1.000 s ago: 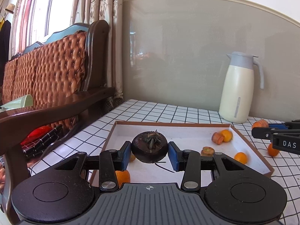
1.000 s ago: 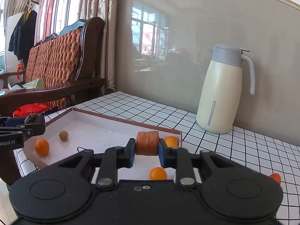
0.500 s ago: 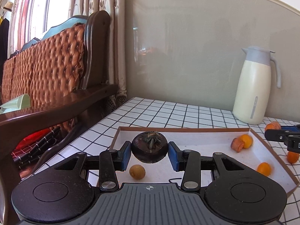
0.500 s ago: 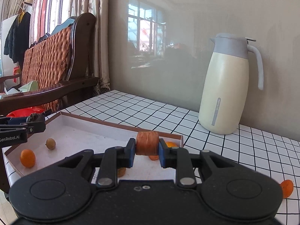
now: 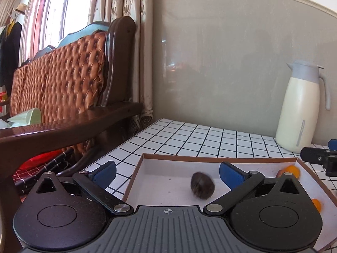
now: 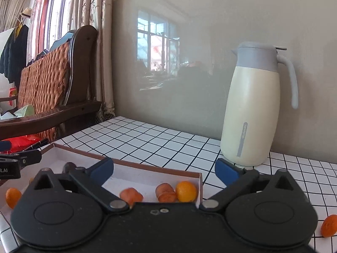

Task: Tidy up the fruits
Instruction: 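Open both tools to drop the fruits into the box, then move both open tools back from the box toward the loose oranges, then grasp a whole orange with the left tool while the right tool grasps another orange, then carry both held oranges over the cardboard box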

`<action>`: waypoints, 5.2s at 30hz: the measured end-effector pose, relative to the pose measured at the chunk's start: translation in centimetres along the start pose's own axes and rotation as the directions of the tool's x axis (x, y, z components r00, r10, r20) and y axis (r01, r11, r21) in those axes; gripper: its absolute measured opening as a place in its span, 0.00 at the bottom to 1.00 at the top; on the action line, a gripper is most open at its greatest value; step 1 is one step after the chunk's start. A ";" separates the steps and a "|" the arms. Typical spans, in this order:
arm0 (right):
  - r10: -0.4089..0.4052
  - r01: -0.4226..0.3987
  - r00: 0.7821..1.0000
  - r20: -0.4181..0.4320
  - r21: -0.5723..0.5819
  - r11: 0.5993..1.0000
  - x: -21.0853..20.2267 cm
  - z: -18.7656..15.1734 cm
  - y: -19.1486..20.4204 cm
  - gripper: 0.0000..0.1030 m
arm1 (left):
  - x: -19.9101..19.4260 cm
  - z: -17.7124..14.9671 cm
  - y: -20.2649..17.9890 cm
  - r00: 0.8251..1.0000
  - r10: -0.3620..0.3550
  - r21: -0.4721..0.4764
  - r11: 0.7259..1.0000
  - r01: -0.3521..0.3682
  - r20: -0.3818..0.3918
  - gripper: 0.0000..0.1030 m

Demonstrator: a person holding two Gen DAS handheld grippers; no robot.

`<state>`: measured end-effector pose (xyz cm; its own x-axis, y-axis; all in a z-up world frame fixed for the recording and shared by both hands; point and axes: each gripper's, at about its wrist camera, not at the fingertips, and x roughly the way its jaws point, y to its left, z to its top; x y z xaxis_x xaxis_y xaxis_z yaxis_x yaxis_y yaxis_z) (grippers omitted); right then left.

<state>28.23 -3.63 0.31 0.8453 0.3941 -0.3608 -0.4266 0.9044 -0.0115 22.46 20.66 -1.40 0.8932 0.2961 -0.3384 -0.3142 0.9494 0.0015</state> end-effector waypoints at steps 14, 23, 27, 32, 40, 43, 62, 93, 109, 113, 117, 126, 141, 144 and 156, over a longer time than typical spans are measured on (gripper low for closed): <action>0.006 -0.006 1.000 -0.013 -0.016 1.000 -1.9 -0.3 0.4 0.94 | -2.2 0.0 -0.8 0.999 -0.030 0.018 0.999 0.030 0.012 1.00; -0.014 0.014 1.000 -0.009 -0.013 1.000 -4.5 -0.7 0.1 0.94 | -5.5 -0.3 -1.5 0.995 0.044 -0.012 0.999 -0.043 0.087 1.00; -0.021 0.022 1.000 -0.007 0.041 0.999 -6.5 -1.1 -1.1 0.94 | -7.2 -0.6 -2.4 0.991 0.067 -0.028 0.998 -0.064 0.115 1.00; -0.043 0.044 0.999 -0.010 0.080 0.996 -9.5 -1.6 -2.9 0.94 | -9.2 -1.6 -4.9 0.998 -0.010 0.018 1.000 0.009 0.056 1.00; -0.080 0.082 0.996 -0.027 0.085 0.993 -13.3 -2.7 -5.8 0.92 | -11.7 -2.4 -8.1 0.996 -0.076 0.013 0.997 0.075 0.042 1.00; -0.113 0.115 0.993 -0.027 0.082 0.990 -14.4 -3.2 -7.0 0.90 | -12.3 -3.0 -10.0 0.992 -0.119 0.031 0.993 0.117 0.044 1.00; -0.289 0.292 0.956 -0.058 0.065 0.954 -18.2 -6.5 -15.4 0.77 | -13.2 -3.4 -24.1 0.940 -0.341 0.195 0.924 0.330 0.025 1.00; -0.219 0.246 0.949 -0.226 0.103 0.964 -6.5 -7.5 -22.1 0.47 | -2.0 -4.9 -32.7 0.927 -0.318 0.168 0.921 0.352 -0.196 0.69; -0.206 0.248 0.940 -0.271 0.130 0.960 -6.2 -7.8 -22.1 0.25 | -1.9 -4.9 -33.0 0.905 -0.362 0.164 0.901 0.401 -0.223 0.40; -0.218 0.257 0.945 -0.243 0.141 0.956 -8.0 -7.1 -21.7 0.25 | -3.6 -4.5 -32.3 0.903 -0.382 0.160 0.896 0.414 -0.196 0.40; -0.235 0.268 0.950 -0.206 0.147 0.952 -10.4 -6.3 -21.0 0.25 | -5.8 -4.1 -31.2 0.903 -0.396 0.162 0.892 0.422 -0.168 0.40; -0.263 0.291 0.947 -0.182 0.149 0.945 -15.1 -6.9 -19.4 0.25 | -8.9 -4.1 -27.8 0.911 -0.389 0.168 0.897 0.409 -0.139 0.40; -0.230 0.250 0.960 -0.161 0.115 0.961 -19.6 -7.9 -14.4 0.25 | -14.3 -5.3 -22.5 0.925 -0.365 0.155 0.913 0.378 -0.107 0.40; -0.214 0.230 0.966 -0.146 0.098 0.968 -19.6 -7.5 -13.3 0.25 | -14.8 -5.0 -21.5 0.932 -0.350 0.148 0.921 0.360 -0.092 0.40; -0.115 0.119 0.988 -0.101 0.028 0.993 -18.6 -5.8 -8.1 0.25 | -15.1 -4.0 -16.6 0.959 -0.280 0.115 0.952 0.284 -0.046 0.40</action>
<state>14.12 -19.19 1.72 0.8518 0.2687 -0.4497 -0.3143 0.9489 -0.0282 12.91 0.04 -0.07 0.9296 0.0129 -0.3682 -0.0086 0.9999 0.0133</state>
